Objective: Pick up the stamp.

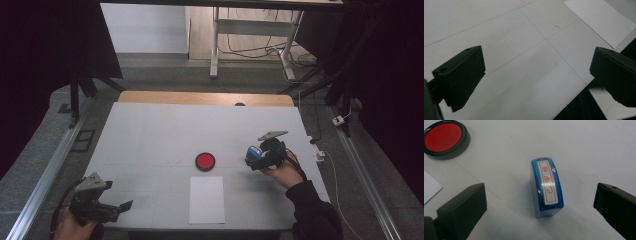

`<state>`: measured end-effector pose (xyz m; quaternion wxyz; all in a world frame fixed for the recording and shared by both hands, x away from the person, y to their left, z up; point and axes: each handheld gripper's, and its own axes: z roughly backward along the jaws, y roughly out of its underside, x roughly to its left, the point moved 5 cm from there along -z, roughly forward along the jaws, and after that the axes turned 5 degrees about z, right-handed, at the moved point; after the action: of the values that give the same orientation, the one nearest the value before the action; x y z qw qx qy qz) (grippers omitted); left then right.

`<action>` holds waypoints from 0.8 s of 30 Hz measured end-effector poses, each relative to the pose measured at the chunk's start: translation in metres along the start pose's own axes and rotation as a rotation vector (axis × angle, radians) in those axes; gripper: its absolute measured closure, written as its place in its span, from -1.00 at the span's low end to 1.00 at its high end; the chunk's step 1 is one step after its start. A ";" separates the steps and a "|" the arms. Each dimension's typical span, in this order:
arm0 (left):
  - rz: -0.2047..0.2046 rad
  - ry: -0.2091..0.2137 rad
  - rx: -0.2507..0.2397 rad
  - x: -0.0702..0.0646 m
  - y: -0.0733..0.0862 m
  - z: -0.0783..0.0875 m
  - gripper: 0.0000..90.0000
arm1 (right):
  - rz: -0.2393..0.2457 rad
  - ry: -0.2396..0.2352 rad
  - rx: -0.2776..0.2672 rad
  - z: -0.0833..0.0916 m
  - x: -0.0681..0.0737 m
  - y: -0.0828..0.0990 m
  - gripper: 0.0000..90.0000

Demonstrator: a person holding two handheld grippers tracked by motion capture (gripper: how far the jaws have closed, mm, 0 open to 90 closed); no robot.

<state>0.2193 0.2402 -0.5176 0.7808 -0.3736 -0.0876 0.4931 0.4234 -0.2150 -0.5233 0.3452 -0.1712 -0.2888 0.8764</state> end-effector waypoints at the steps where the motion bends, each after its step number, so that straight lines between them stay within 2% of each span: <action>1: 0.000 0.000 0.000 0.000 0.000 0.000 -0.99 | 0.001 0.000 0.002 -0.003 -0.001 -0.001 -1.00; 9: 0.000 0.002 0.001 0.000 0.000 0.000 -0.99 | 0.008 0.002 0.020 -0.008 -0.004 -0.003 -0.98; 12: -0.002 0.002 0.001 0.000 0.000 0.000 -0.99 | 0.020 -0.004 0.021 -0.007 -0.005 -0.005 -0.82; 15: -0.002 0.003 0.001 0.000 0.000 0.000 -0.99 | 0.028 -0.021 0.018 -0.005 -0.005 -0.007 -0.50; 16: -0.002 0.003 0.001 0.000 0.000 0.000 -0.99 | 0.028 -0.021 0.018 -0.005 -0.005 -0.007 -0.50; 19: -0.002 0.003 0.002 0.000 0.000 0.000 -0.99 | 0.020 -0.033 0.012 -0.003 -0.007 -0.010 -0.28; 22: -0.002 0.004 0.003 0.000 0.000 0.000 -0.99 | 0.027 -0.039 0.015 -0.002 -0.007 -0.011 -0.21; 24: -0.002 0.005 0.003 0.000 0.000 0.000 -0.99 | 0.035 -0.044 0.023 -0.003 -0.007 -0.012 -0.08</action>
<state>0.2195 0.2399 -0.5178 0.7822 -0.3735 -0.0851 0.4914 0.4356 -0.2122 -0.5174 0.3253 -0.1529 -0.2834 0.8891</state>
